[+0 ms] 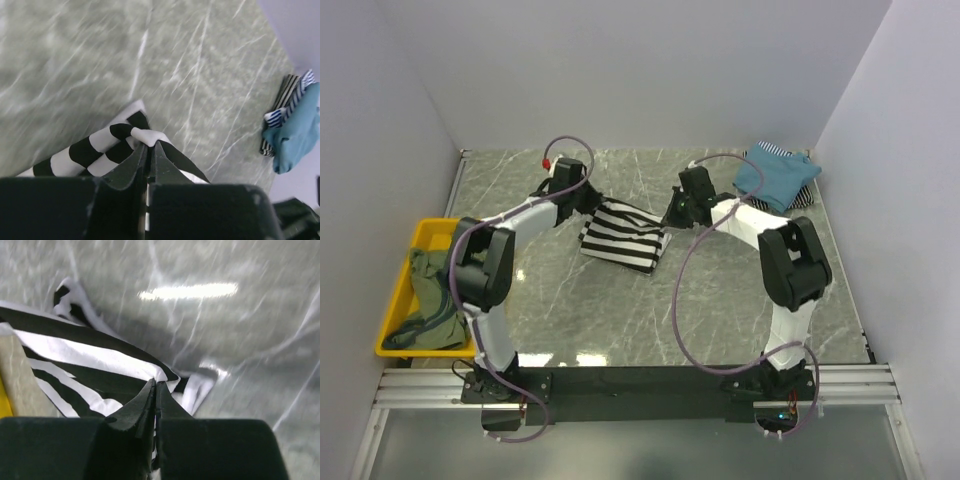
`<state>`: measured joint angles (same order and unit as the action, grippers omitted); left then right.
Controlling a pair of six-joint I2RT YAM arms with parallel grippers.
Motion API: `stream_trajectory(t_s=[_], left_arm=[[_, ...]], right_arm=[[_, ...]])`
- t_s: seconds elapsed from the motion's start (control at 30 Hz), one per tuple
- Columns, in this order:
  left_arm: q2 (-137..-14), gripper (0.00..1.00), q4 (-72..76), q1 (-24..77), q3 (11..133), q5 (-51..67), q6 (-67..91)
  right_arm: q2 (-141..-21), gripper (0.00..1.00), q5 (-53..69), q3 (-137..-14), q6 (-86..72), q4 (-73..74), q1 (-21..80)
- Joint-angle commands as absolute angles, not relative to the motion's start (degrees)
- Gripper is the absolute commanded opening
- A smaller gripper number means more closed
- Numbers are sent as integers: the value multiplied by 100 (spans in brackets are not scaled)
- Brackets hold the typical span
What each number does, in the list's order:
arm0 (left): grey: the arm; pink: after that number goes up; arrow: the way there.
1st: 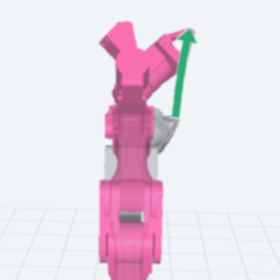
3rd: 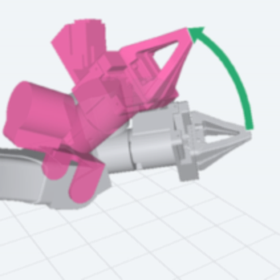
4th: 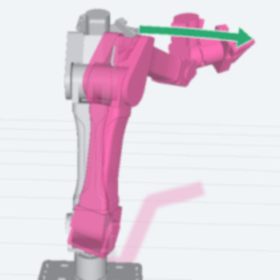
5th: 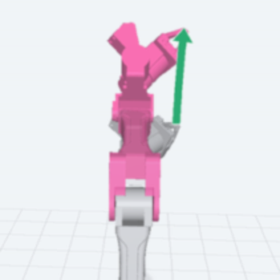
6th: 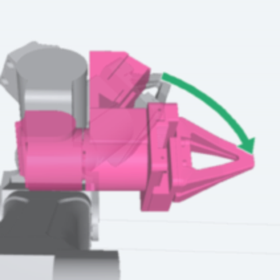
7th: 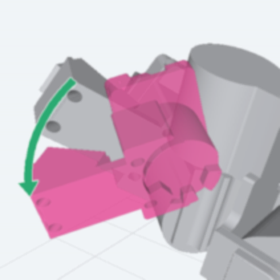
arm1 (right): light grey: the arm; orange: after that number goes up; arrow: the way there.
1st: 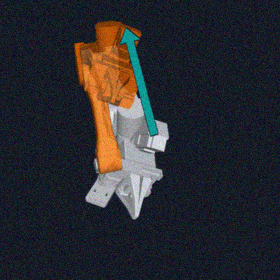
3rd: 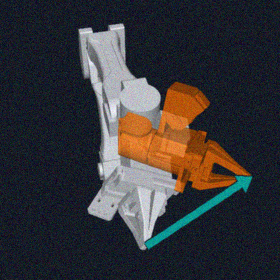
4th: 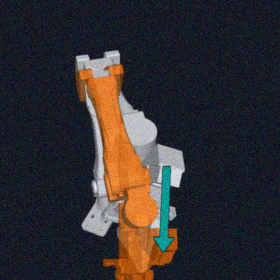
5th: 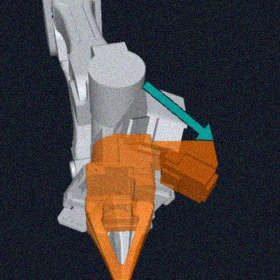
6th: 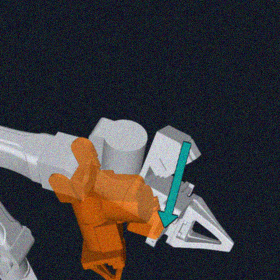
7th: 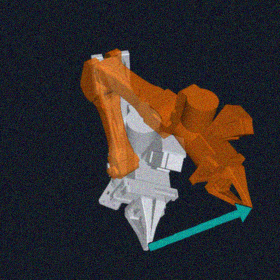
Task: Fold and stack the tank tops
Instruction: Fold the tank top, then neatly place the folded tank top to the corner
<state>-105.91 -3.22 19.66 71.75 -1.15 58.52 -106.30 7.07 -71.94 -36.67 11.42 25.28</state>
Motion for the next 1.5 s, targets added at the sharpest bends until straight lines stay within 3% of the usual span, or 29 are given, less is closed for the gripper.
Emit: stream_trajectory(t_s=[0.0, 0.03, 0.13, 0.17, 0.23, 0.4, 0.6, 0.73, 1.03, 1.47], left_arm=[[-11045, 8, 429, 1776, 7681, 727, 5704], [-11152, 16, 622, 1758, 7708, 869, 5713], [-11399, 34, 957, 1723, 7892, 1360, 5652], [-11382, 37, 1071, 1714, 7884, 1414, 5634], [-11216, 53, 1108, 1723, 7875, 1389, 5590], [-10365, 53, 468, 1705, 7559, 416, 5589], [-9712, 43, -475, 2126, 6874, -658, 5765], [-9817, 41, -53, 2145, 6433, -300, 5924], [-11389, 36, -193, 2101, 8180, 378, 5274], [-12831, 38, -360, 1846, 9509, 615, 5449]], right_arm=[[-10985, 7, 967, -7839, -3542, 1160, 2303], [-11108, 9, 958, -7936, -3551, 1143, 2259], [-11110, 33, 871, -8050, -3551, 1186, 2110], [-11066, 36, 809, -8042, -3551, 1239, 2092], [-10795, 43, 686, -7894, -3551, 1222, 2048], [-10144, 48, 369, -7437, -3551, 1204, 2065], [-9378, 47, 377, -6469, -3805, 783, 2671], [-9597, 46, 431, -6547, -3920, 668, 3110], [-10221, 43, 861, -5899, -4184, 141, 3392], [-10222, 42, 940, -5054, -4228, 9, 3384]])
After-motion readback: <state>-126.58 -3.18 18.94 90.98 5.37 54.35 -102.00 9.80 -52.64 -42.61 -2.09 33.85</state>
